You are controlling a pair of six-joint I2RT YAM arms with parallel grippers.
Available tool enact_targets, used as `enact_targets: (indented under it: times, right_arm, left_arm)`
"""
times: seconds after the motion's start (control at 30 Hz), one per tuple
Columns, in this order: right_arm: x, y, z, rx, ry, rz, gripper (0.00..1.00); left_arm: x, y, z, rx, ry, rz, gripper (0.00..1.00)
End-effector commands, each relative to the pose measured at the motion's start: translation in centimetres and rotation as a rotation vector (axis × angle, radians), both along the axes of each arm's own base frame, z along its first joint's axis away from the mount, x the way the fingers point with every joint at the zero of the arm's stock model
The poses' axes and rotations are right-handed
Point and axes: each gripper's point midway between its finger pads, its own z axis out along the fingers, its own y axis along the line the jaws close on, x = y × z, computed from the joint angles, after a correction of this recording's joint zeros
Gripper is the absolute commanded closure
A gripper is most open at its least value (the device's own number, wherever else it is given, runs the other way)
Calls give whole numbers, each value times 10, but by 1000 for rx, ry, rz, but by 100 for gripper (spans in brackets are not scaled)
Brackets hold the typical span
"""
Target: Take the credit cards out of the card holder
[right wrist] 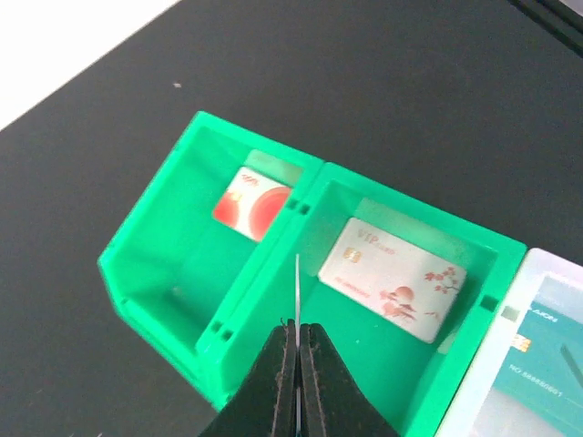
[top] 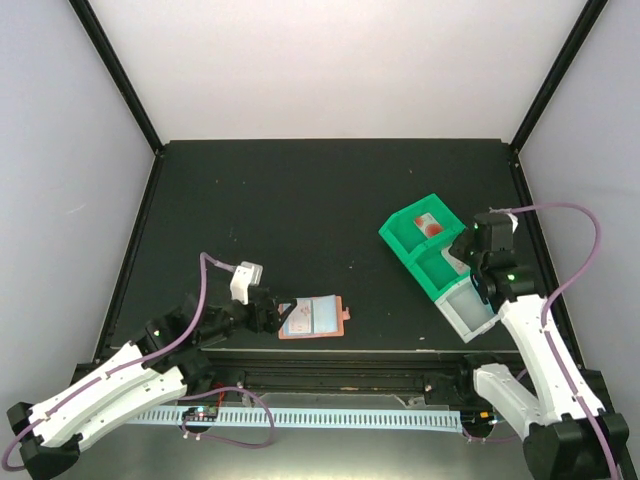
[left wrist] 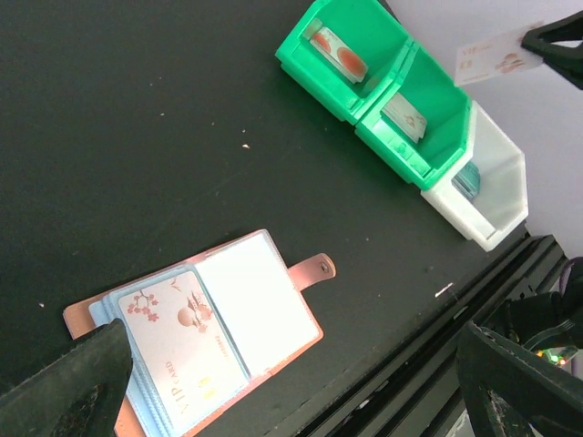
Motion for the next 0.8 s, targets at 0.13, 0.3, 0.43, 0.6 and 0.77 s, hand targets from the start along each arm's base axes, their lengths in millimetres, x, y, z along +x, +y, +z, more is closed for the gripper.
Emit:
enact_targets:
  times: [0.13, 0.3, 0.43, 0.6, 0.77]
  right_arm:
    - [25, -28, -23, -40, 38, -146, 99]
    - [36, -39, -36, -66, 62, -205, 99]
    - [54, -31, -42, -42, 51, -166, 99]
    - [77, -14, -47, -18, 34, -62, 99]
    - [95, -3, -48, -25, 6, 20, 99]
  left_arm:
    - [1, 0, 19, -55, -33, 7, 1]
    - [2, 0, 19, -63, -38, 11, 1]
    - [1, 0, 20, -60, -30, 11, 1]
    - [0, 1, 17, -66, -13, 19, 1]
    - [-1, 1, 15, -88, 5, 31, 1]
